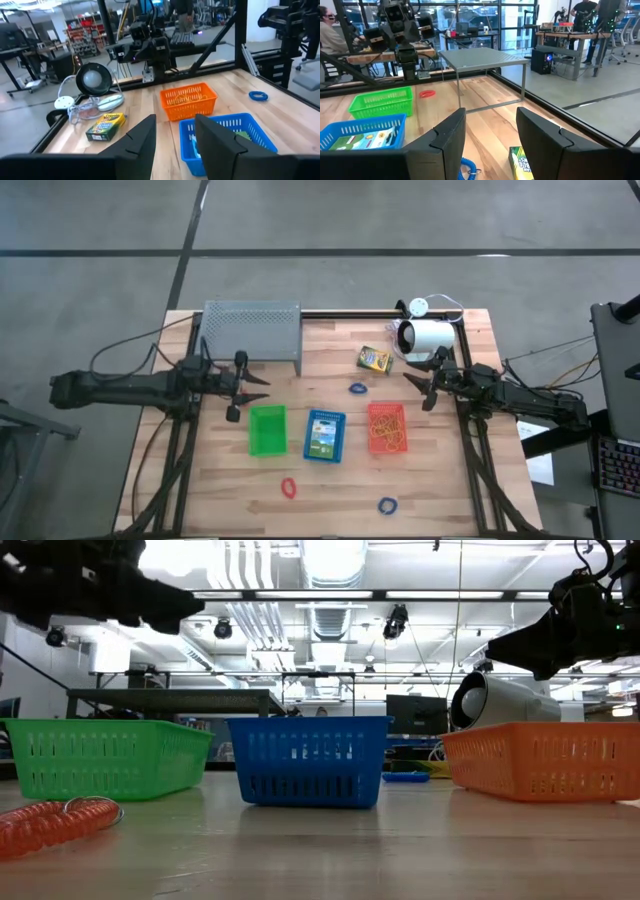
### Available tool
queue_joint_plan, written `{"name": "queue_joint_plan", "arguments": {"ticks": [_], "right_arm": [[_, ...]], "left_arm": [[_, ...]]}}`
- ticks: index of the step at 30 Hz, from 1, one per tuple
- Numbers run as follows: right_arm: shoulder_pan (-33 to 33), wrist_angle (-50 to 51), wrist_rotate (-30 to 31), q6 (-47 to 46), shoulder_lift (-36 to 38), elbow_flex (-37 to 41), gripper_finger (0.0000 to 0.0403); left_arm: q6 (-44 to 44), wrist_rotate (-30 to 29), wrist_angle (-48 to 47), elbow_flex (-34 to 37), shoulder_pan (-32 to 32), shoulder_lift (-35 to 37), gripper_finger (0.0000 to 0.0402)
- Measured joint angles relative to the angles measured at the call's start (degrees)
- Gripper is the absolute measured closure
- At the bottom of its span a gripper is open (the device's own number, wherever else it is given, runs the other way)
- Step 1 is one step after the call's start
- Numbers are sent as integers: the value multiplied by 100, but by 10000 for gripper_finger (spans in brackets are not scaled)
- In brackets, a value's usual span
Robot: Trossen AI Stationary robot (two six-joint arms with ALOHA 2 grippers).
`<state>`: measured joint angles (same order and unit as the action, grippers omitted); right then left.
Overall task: Pick & Place Office Desk Supplies
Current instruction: Put the crayon box into the blue bin
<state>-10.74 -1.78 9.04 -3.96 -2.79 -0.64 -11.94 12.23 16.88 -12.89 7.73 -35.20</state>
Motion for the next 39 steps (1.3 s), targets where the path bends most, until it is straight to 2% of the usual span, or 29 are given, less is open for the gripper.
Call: {"name": "queue_joint_plan", "arguments": {"ticks": [7, 14, 20, 28, 34, 39], "right_arm": [[-1, 0, 0, 1, 1, 0, 229], [0, 0, 0, -4, 0, 0, 229], [-1, 2, 0, 6, 0, 0, 229], [0, 2, 0, -7, 0, 0, 229], [0, 2, 0, 4, 0, 0, 229], [-2, 2, 2, 6, 0, 0, 229]], "left_arm": [[225, -2, 722, 581, 2, 3, 263], [370, -177, 729, 810, 2, 76, 263], [429, -197, 864, 781, 2, 76, 263], [-425, -221, 860, 752, 2, 72, 263], [284, -229, 750, 755, 2, 55, 263], [330, -238, 333, 755, 2, 55, 263]]}}
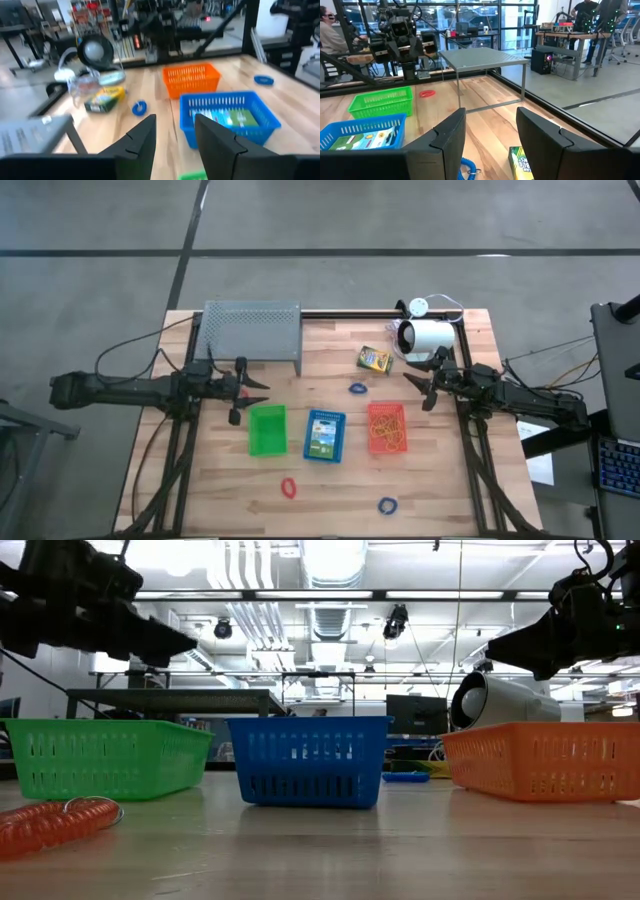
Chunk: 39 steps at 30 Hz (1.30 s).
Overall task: Pick & Place Office Desk Supplies
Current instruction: Put the crayon box into the blue bin
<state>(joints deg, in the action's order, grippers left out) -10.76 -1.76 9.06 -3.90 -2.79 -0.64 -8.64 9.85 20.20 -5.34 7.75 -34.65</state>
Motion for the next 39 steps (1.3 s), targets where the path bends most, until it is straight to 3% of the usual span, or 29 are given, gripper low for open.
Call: {"name": "queue_joint_plan", "arguments": {"ticks": [18, 31, 39], "right_arm": [[0, 0, 0, 0, 0, 0, 229], [2, -11, -2, -56, 2, 0, 229], [0, -205, -30, -1349, 0, 0, 229]], "left_arm": [[0, 0, -2218, 2, 0, 0, 263], [0, 0, -2434, 4, 0, 0, 263], [0, 2, -2435, 4, 0, 0, 263]]}}
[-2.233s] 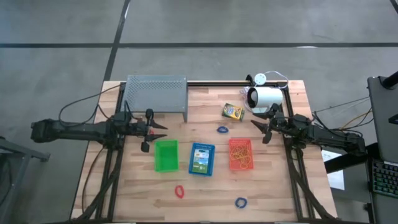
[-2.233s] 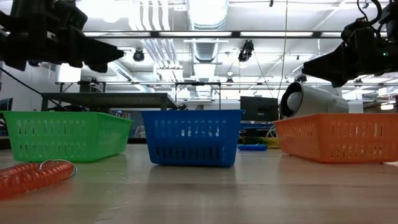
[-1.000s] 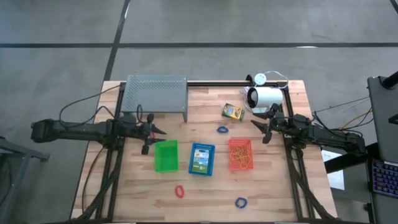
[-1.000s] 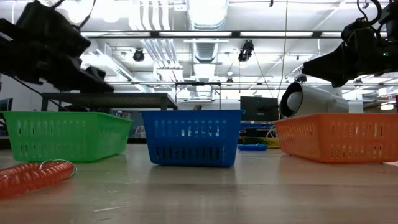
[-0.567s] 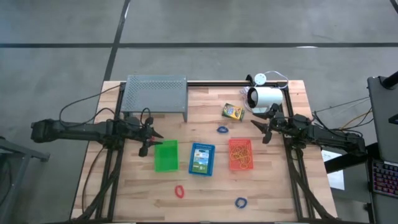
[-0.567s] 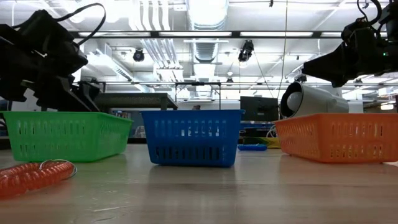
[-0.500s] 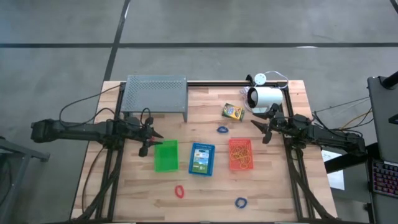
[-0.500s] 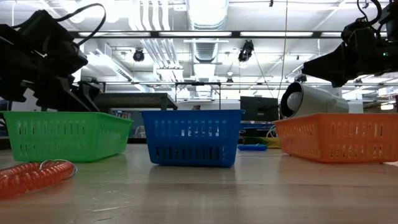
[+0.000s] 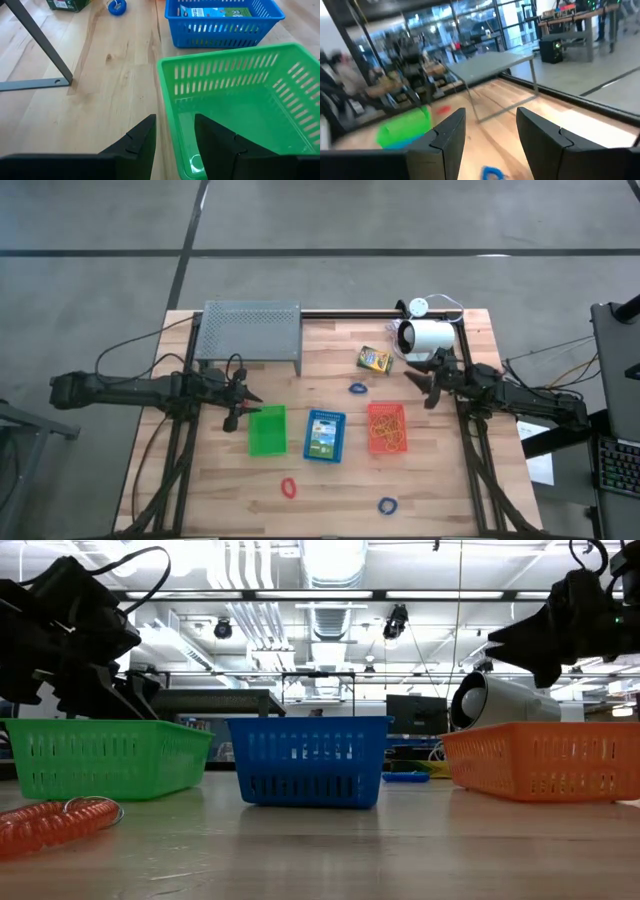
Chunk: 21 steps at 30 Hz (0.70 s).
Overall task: Pick & Place Office Desk Supplies
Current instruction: Put the crayon box into the blue bin
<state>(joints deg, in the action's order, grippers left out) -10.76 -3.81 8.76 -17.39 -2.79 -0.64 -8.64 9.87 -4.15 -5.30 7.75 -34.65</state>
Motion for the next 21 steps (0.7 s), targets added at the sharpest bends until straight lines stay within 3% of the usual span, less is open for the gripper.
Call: {"name": "queue_joint_plan", "arguments": {"ticks": [12, 16, 21], "right_arm": [[0, -208, 43, -550, -371, -528, 229], [0, 570, 232, -723, -978, -1135, 230], [-2, 1676, 514, -2078, -1872, -2083, 229]], "left_arm": [[0, 0, -2, 0, -2, 0, 263], [0, 0, -2, 0, -2, 0, 263], [0, 0, -2, 0, -2, 0, 263]]}}
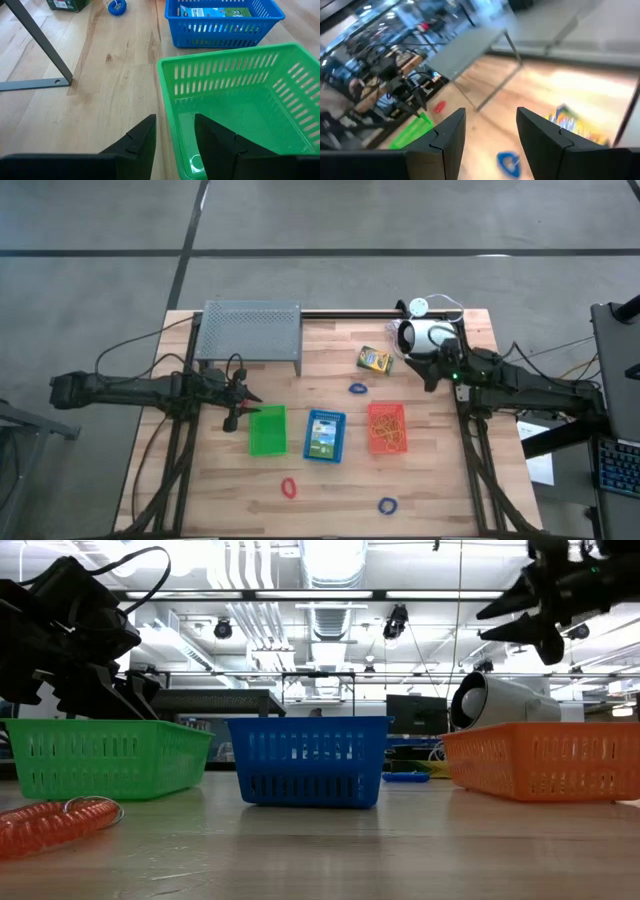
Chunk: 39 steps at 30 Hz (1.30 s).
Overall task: Pick & Place Office Desk Supplies
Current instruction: Put the crayon box into the blue bin
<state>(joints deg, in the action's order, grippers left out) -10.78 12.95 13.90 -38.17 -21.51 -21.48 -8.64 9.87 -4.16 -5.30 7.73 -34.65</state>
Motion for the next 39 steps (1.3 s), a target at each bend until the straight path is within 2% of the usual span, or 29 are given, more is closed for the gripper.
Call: {"name": "queue_joint_plan", "arguments": {"ticks": [4, 8, 12, 14, 18, 20, 23, 26, 31, 39], "right_arm": [[0, 705, 2, -1110, -674, -719, 229], [2, 1367, 103, -1267, -1382, -1332, 229], [5, 1525, 164, -1692, -2108, -1599, 229], [54, 1526, 497, -2009, -2366, -1617, 229], [454, 1057, 1265, -2621, -2643, -1370, 229], [801, 507, 1735, -2760, -2669, -1146, 229], [1392, -340, 2843, -2986, -2625, -716, 229], [1887, -543, 3660, -3747, -2678, -377, 229], [2120, -544, 3870, -5179, -2897, -71, 229], [2129, -565, 3946, -5542, -3084, 103, 229]], "left_arm": [[0, 0, 0, 0, 0, 0, 263], [0, 0, 0, 0, 0, 0, 263], [0, 0, 0, 0, 0, 0, 263], [0, 2, 0, 0, 0, 0, 263], [0, 2, 0, 0, 0, 0, 263], [0, 2, 0, 0, 0, 0, 263], [0, 2, 0, 0, 0, 0, 263], [0, 2, 0, 0, 0, 0, 263], [0, 2, 0, 0, 0, 0, 263], [0, 2, 0, 0, 0, 1, 263]]}}
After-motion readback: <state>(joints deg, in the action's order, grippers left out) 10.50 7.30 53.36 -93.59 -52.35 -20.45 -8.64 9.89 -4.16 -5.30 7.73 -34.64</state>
